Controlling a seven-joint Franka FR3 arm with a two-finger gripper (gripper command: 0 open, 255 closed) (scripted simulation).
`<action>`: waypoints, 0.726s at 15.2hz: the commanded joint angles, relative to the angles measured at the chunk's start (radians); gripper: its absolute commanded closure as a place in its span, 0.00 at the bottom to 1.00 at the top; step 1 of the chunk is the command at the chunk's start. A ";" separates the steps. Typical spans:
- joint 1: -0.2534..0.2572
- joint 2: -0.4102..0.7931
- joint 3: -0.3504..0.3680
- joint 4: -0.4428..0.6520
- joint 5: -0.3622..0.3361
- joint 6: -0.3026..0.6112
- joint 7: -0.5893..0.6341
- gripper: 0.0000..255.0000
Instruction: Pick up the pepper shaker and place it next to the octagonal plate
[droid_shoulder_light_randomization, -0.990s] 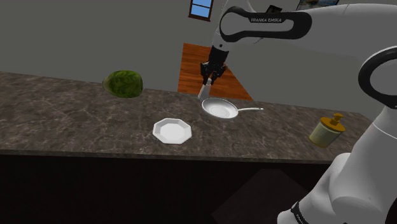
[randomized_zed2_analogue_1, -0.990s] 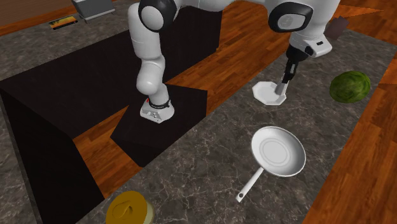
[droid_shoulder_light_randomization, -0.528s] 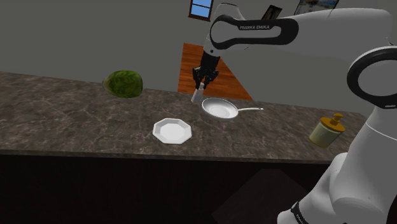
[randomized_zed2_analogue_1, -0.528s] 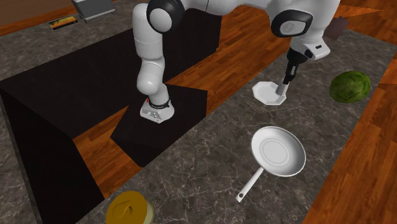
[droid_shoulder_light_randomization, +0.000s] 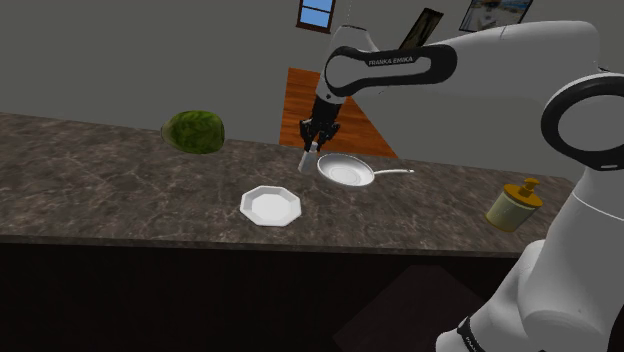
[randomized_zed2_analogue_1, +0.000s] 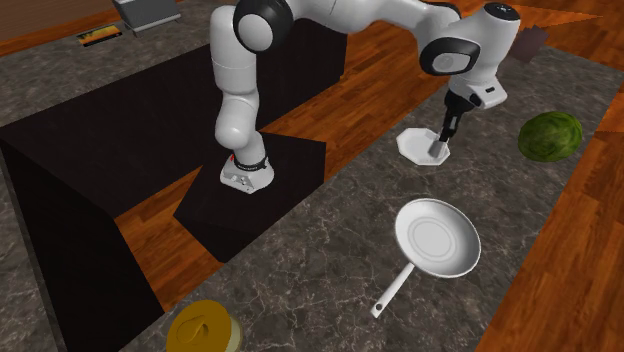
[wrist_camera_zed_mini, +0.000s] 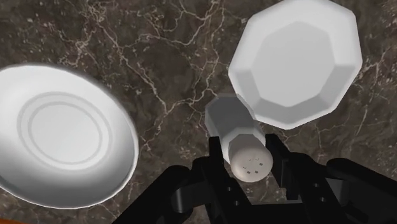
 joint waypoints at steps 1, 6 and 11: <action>-0.001 0.003 0.000 -0.025 0.001 0.029 -0.003 1.00; -0.001 0.019 0.001 -0.072 0.005 0.091 -0.008 1.00; -0.001 0.040 0.002 -0.112 0.010 0.153 -0.013 1.00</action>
